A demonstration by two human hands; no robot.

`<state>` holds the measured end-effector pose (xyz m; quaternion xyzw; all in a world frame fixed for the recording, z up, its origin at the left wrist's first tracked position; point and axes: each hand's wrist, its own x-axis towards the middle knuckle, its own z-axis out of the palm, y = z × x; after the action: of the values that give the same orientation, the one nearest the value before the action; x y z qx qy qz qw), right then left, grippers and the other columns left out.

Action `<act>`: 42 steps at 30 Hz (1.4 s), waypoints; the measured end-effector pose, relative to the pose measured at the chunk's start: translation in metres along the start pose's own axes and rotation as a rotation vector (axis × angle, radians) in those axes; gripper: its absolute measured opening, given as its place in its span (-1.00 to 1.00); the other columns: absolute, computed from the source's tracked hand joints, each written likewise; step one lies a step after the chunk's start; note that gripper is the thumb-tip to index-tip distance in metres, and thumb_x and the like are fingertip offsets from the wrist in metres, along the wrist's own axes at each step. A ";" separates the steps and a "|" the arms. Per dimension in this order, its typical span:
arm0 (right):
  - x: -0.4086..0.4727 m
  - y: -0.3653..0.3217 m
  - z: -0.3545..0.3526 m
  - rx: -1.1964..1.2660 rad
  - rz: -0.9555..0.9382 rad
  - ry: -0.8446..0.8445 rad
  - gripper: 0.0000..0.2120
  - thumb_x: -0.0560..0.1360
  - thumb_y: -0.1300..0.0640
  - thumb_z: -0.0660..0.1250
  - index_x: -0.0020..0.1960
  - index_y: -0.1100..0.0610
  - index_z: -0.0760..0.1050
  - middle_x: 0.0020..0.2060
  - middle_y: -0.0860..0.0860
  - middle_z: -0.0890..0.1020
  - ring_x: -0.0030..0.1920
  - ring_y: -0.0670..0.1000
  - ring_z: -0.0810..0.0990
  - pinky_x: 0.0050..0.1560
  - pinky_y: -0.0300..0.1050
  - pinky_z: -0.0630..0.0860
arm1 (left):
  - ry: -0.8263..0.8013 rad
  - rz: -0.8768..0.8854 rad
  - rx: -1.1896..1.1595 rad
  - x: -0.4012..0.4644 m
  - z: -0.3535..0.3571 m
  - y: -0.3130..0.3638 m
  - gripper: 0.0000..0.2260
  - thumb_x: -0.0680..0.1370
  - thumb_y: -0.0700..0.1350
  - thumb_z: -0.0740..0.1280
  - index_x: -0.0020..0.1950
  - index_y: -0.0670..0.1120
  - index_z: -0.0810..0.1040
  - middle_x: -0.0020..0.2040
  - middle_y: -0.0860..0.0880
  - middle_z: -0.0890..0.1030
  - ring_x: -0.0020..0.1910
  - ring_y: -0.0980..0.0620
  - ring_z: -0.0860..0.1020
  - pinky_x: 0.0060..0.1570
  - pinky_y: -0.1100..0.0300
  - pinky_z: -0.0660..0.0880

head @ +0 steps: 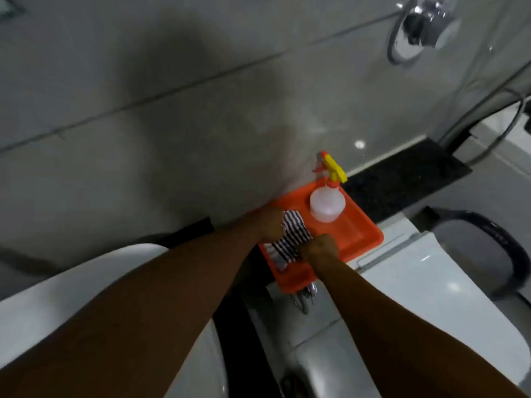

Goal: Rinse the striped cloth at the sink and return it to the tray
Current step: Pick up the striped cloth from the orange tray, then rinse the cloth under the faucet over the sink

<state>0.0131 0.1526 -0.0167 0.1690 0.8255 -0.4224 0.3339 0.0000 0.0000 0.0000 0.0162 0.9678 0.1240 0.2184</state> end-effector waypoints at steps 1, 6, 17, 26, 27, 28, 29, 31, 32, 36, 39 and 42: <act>0.012 0.001 0.000 -0.062 -0.015 0.001 -0.65 0.51 0.23 0.39 0.27 0.30 0.51 0.22 0.25 0.60 0.20 0.20 0.59 0.07 -0.08 0.60 | -0.044 -0.027 0.006 0.010 0.005 0.000 -0.68 0.60 -0.13 0.22 0.30 -0.22 0.53 0.32 -0.24 0.57 0.26 -0.21 0.54 0.24 0.02 0.42; 0.058 0.004 0.005 -0.121 -0.031 -0.057 -0.61 0.53 0.09 0.41 0.27 0.27 0.48 0.20 0.21 0.59 0.19 0.17 0.60 0.25 0.02 0.56 | -0.061 -0.158 -0.054 0.044 0.021 0.004 -0.67 0.57 -0.14 0.28 0.28 -0.27 0.52 0.30 -0.27 0.57 0.25 -0.23 0.55 0.26 -0.06 0.48; 0.086 0.007 0.003 -0.104 -0.135 -0.125 -0.75 0.51 0.08 0.41 0.13 0.19 0.58 -0.01 0.12 0.65 -0.01 0.10 0.63 -0.04 -0.10 0.59 | -0.091 -0.396 -0.439 0.068 0.038 0.004 -0.55 0.52 0.05 0.33 0.24 -0.28 0.59 0.22 -0.29 0.63 0.19 -0.24 0.61 0.25 -0.07 0.53; -0.004 -0.049 -0.044 0.417 -0.171 -0.414 -0.66 0.43 0.14 0.46 0.19 0.15 0.60 0.08 0.17 0.71 0.11 0.21 0.68 0.20 0.23 0.59 | 0.110 -0.462 -1.193 -0.042 -0.052 -0.028 -0.82 0.28 -0.05 0.47 -0.20 -0.09 0.73 -0.21 -0.11 0.76 -0.18 -0.11 0.72 -0.03 0.04 0.64; -0.020 -0.062 -0.044 0.444 -0.194 -0.436 -0.67 0.45 0.16 0.45 0.20 0.16 0.60 0.10 0.19 0.71 0.13 0.23 0.67 0.21 0.25 0.58 | 0.139 -0.455 -1.235 -0.060 -0.063 -0.031 -0.78 0.31 -0.04 0.48 -0.12 -0.10 0.74 -0.18 -0.11 0.77 -0.14 -0.13 0.73 0.00 0.04 0.65; -0.037 -0.076 -0.043 0.468 -0.217 -0.469 -0.69 0.47 0.18 0.44 0.20 0.18 0.60 0.10 0.21 0.70 0.14 0.24 0.67 0.20 0.23 0.59 | 0.172 -0.450 -1.277 -0.078 -0.075 -0.034 -0.73 0.37 -0.04 0.47 -0.01 -0.14 0.73 -0.11 -0.13 0.77 -0.09 -0.13 0.73 0.04 0.03 0.65; -0.055 -0.088 -0.041 0.484 -0.238 -0.515 -0.70 0.49 0.20 0.43 0.21 0.21 0.60 0.10 0.22 0.70 0.13 0.24 0.67 0.15 0.19 0.62 | 0.206 -0.450 -1.310 -0.097 -0.086 -0.037 -0.69 0.44 -0.04 0.45 0.11 -0.18 0.69 -0.03 -0.15 0.76 -0.03 -0.13 0.72 0.08 0.03 0.64; -0.095 -0.114 -0.033 0.484 -0.276 -0.620 -0.73 0.49 0.25 0.42 0.17 0.28 0.60 0.07 0.25 0.71 0.08 0.22 0.70 -0.01 0.07 0.69 | 0.267 -0.476 -1.336 -0.138 -0.111 -0.044 -0.65 0.53 -0.03 0.39 0.24 -0.20 0.61 0.11 -0.17 0.72 0.06 -0.14 0.69 0.17 0.00 0.60; -0.116 -0.127 -0.027 0.471 -0.296 -0.668 -0.75 0.49 0.29 0.41 0.16 0.31 0.61 0.05 0.26 0.71 0.03 0.20 0.72 -0.08 0.01 0.70 | 0.294 -0.499 -1.343 -0.159 -0.124 -0.048 -0.64 0.54 -0.03 0.38 0.26 -0.20 0.59 0.14 -0.19 0.70 0.09 -0.15 0.68 0.19 -0.02 0.59; -0.190 -0.176 0.005 0.461 -0.353 -0.781 -0.69 0.51 0.45 0.26 0.23 0.38 0.54 0.13 0.33 0.65 -0.02 0.21 0.69 -0.03 0.02 0.70 | 0.347 -0.545 -1.365 -0.248 -0.176 -0.074 -0.63 0.50 -0.01 0.45 0.20 -0.21 0.59 0.06 -0.18 0.72 0.03 -0.14 0.70 0.08 -0.01 0.63; -0.243 -0.209 0.033 0.427 -0.372 -0.896 -0.64 0.51 0.41 0.22 0.30 0.40 0.49 0.21 0.35 0.60 0.03 0.20 0.67 0.09 0.05 0.65 | 0.478 -0.507 -1.345 -0.318 -0.209 -0.100 -0.75 0.48 -0.10 0.48 0.08 -0.18 0.60 -0.19 -0.08 0.76 -0.21 -0.03 0.74 -0.24 0.13 0.65; -0.282 -0.239 0.061 0.369 -0.413 -0.995 -0.60 0.44 0.35 0.29 0.27 0.38 0.52 0.18 0.29 0.62 -0.02 0.15 0.72 0.09 0.02 0.65 | 0.612 -0.557 -1.243 -0.375 -0.229 -0.126 -0.75 0.42 -0.11 0.51 0.01 -0.23 0.63 -0.20 -0.14 0.75 -0.25 -0.07 0.73 -0.27 0.10 0.66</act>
<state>0.1071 -0.0356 0.2933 -0.1595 0.4974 -0.6449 0.5579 0.2440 -0.2076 0.3260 -0.3913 0.7050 0.5875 -0.0687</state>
